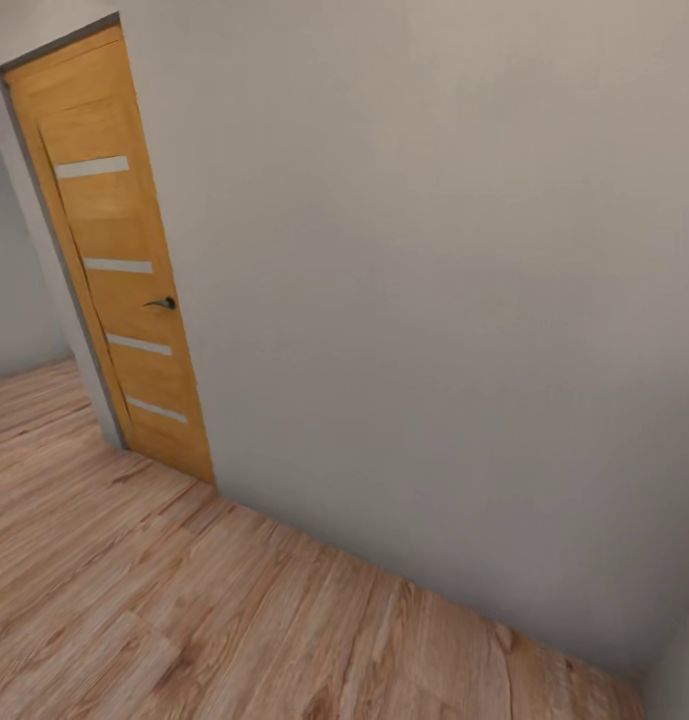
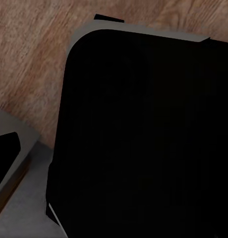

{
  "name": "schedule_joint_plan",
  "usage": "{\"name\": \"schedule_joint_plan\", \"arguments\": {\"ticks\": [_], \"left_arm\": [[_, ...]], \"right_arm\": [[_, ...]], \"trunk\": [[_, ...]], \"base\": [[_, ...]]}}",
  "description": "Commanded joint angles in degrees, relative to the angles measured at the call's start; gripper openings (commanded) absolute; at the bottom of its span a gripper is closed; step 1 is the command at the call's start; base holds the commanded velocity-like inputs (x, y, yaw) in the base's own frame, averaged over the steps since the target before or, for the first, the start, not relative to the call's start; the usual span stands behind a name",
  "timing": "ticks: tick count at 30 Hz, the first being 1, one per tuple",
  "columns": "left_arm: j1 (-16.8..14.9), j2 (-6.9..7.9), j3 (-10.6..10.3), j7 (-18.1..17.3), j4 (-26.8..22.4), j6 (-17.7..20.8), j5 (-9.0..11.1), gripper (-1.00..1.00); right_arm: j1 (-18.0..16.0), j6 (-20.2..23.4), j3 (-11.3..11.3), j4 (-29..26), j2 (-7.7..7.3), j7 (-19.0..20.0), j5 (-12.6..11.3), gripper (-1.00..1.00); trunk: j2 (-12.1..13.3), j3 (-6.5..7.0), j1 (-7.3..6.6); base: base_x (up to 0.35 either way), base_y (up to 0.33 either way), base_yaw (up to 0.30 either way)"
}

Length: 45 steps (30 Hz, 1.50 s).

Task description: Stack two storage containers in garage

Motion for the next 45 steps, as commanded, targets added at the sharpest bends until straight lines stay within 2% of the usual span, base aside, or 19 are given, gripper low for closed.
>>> {"name": "schedule_joint_plan", "arguments": {"ticks": [1,10,25,37,45], "left_arm": [[-0.02,-0.02,0.15,0.03,0.0,-0.14,0.27,1.0],[-0.02,-0.02,0.15,0.03,0.0,-0.14,0.25,1.0],[-0.02,-0.02,0.15,0.03,0.0,-0.14,0.23,1.0],[-0.02,-0.02,0.15,0.03,0.0,-0.22,0.25,1.0],[-0.02,0.06,0.06,0.03,0.0,-0.23,2.14,1.0]], "right_arm": [[-0.07,-0.29,0.42,0.17,0.02,-0.22,-0.06,1.0],[-0.07,-0.29,0.42,0.17,0.02,-0.19,-0.06,1.0],[-0.07,-0.29,0.43,0.17,0.08,0.06,-0.04,1.0],[-0.07,-0.29,0.42,0.17,0.02,-0.16,-0.01,1.0],[-0.07,-0.29,0.42,0.17,0.02,-0.17,0.01,1.0]], "trunk": [[-0.02,-0.05,0.03],[-0.02,-0.05,0.03],[-0.02,-0.05,0.03],[-0.02,-0.05,0.03],[-0.02,-0.05,0.03]], "base": [[0.322,0.0,0.27],[0.322,0.0,0.242],[0.322,0.0,0.026],[0.266,0.0,0.256],[0.008,0.0,0.287]]}}
